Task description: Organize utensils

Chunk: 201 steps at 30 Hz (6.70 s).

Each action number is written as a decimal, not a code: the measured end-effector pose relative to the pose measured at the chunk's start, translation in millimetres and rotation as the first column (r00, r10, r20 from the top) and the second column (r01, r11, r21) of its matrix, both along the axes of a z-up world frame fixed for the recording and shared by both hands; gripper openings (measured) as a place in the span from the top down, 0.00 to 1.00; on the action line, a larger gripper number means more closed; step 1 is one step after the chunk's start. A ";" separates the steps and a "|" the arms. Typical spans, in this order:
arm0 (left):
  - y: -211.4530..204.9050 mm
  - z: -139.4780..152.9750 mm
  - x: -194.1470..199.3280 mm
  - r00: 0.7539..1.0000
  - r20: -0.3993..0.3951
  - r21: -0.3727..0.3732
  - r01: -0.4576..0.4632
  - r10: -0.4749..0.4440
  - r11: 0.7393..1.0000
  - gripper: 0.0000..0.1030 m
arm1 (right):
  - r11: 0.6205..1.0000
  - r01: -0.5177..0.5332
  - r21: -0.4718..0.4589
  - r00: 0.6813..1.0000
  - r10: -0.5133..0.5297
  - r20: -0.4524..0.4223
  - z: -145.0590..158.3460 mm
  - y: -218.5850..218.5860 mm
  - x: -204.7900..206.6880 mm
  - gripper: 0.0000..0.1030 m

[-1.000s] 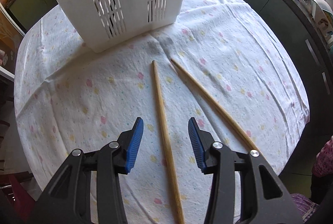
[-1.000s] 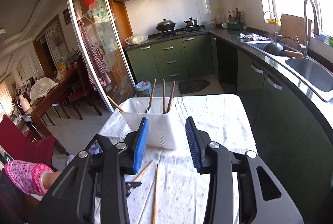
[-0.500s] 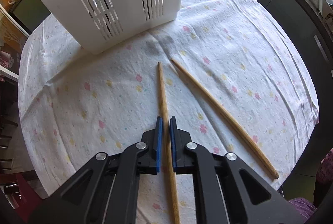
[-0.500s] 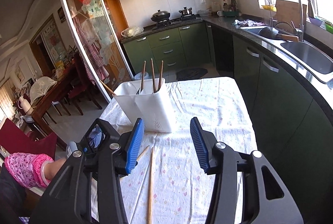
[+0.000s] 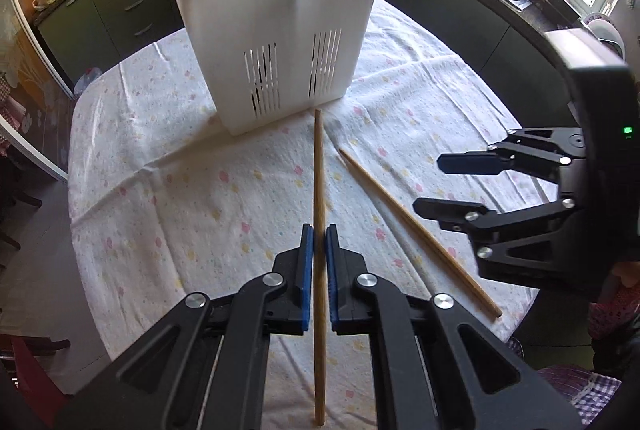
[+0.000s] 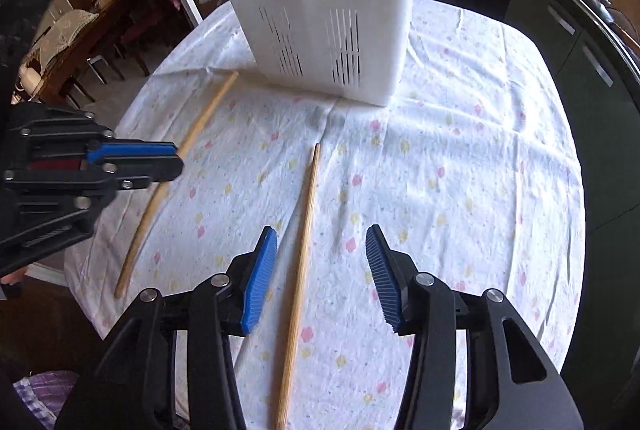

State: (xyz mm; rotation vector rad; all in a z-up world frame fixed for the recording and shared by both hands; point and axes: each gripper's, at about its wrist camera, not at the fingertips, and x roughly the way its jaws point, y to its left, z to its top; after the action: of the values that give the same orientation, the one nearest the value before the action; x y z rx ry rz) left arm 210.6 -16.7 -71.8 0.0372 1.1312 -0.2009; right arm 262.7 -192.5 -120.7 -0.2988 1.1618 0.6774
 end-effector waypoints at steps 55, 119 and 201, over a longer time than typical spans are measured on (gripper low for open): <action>4.5 214.5 75.6 0.885 0.449 -0.003 -0.138 0.124 0.990 0.94 | 0.946 0.099 0.309 0.983 -0.141 0.118 91.5 -92.0 -32.0 0.94; 32.3 109.3 -108.9 0.822 0.547 -0.224 -0.038 0.158 0.974 0.26 | 0.784 0.027 0.620 0.699 -0.458 0.549 159.5 -134.5 -144.3 0.04; 13.8 79.7 -183.2 0.689 0.675 -0.067 -0.296 0.262 0.953 0.07 | 0.852 0.032 0.523 0.638 -0.420 0.645 101.5 -137.3 -226.3 0.04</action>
State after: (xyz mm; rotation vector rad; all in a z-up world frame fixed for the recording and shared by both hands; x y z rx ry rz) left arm 27.4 -2.9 7.9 -0.0216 0.3851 0.1189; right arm 36.3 -329.8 -19.3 0.0150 0.1986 0.4961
